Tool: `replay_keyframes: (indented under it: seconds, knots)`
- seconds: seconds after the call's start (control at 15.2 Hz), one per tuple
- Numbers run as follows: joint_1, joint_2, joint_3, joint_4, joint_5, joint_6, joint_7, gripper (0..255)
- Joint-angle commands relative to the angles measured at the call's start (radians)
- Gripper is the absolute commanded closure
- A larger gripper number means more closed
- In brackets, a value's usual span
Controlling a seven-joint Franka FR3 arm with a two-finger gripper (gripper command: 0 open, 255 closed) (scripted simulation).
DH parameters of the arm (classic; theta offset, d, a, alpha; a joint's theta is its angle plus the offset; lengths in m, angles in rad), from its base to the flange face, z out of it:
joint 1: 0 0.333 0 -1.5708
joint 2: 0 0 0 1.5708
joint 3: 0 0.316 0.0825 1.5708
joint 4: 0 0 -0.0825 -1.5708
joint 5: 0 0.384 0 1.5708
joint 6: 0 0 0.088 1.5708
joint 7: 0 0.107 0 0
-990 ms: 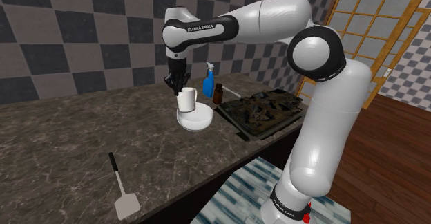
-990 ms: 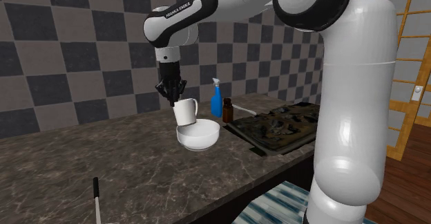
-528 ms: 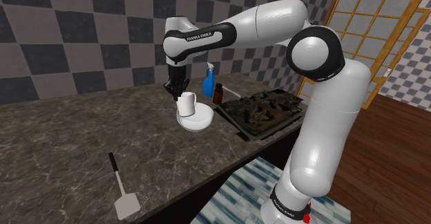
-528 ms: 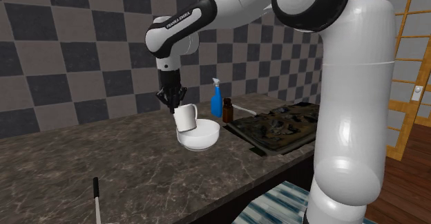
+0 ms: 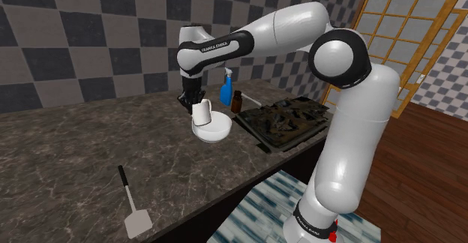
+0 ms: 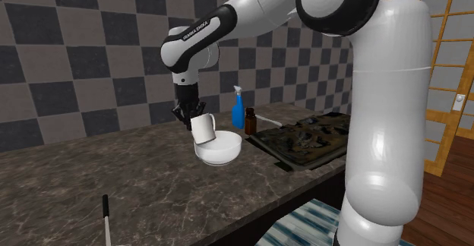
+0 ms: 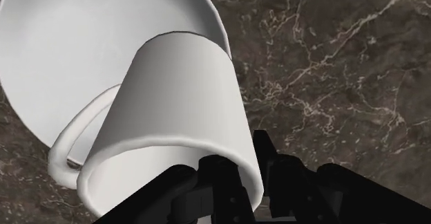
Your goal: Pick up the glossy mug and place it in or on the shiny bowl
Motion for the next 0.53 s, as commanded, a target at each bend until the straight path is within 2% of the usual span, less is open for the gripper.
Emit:
replay_keyframes:
  seconds: [0.0, 0.07, 0.13, 0.46]
  knots:
    - [-0.001, 0.007, -0.001, -0.009, 0.001, -0.001, -0.003, 255]
    - [-0.001, 0.003, -0.001, 0.004, 0.000, -0.001, -0.002, 255]
    - [-0.001, 0.003, -0.001, 0.004, 0.000, -0.001, -0.002, 0]
    - [-0.062, 0.110, -0.051, 0.240, 0.024, -0.278, -0.036, 0]
